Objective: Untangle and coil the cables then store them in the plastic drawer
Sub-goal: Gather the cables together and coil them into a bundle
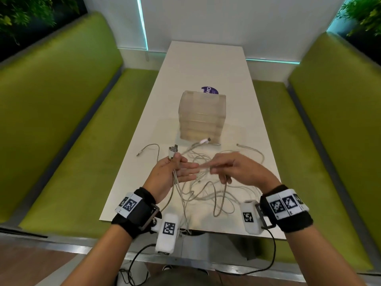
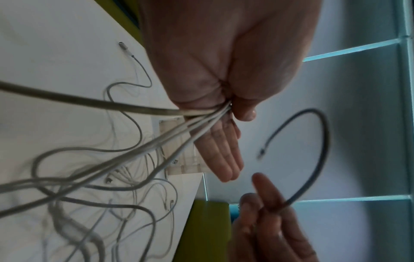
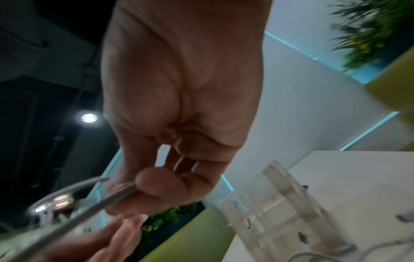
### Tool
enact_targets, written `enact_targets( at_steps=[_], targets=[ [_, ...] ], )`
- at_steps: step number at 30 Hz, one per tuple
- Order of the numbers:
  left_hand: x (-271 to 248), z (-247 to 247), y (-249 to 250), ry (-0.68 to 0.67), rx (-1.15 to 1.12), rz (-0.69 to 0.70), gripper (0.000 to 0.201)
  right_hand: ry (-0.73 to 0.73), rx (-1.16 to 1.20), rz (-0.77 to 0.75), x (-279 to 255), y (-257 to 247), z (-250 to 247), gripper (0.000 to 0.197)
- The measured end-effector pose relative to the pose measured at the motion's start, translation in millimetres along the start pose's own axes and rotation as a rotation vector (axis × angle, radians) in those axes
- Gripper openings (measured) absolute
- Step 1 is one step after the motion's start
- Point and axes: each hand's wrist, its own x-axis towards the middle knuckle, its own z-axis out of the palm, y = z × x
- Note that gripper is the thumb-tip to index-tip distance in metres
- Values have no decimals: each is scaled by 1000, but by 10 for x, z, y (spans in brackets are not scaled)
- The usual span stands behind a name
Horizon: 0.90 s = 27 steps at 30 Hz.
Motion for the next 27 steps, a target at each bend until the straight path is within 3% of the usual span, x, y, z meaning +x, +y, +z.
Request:
enact_targets(
  at_steps=[3, 8, 15, 18, 24, 27],
  targets=[
    [-9, -13, 31, 3, -69, -24, 38, -145, -162, 47, -19, -73, 107, 30],
    [-20, -65, 71, 42, -185, -30, 40, -123, -162, 128, -25, -133, 148, 28],
    [-50, -45, 78, 8, -263, -46, 31, 139, -91, 147, 41, -91, 341, 17],
    [-63, -31, 87, 28, -259, -40, 32, 180, -74, 155, 65, -35, 385, 20],
    [-25, -192, 159, 97, -236, -18, 35, 50, 180, 204, -19, 115, 337, 19],
    [-3, -353, 254, 115, -289, 34, 38, -100, 242, 241, -106, 226, 231, 20]
  ],
)
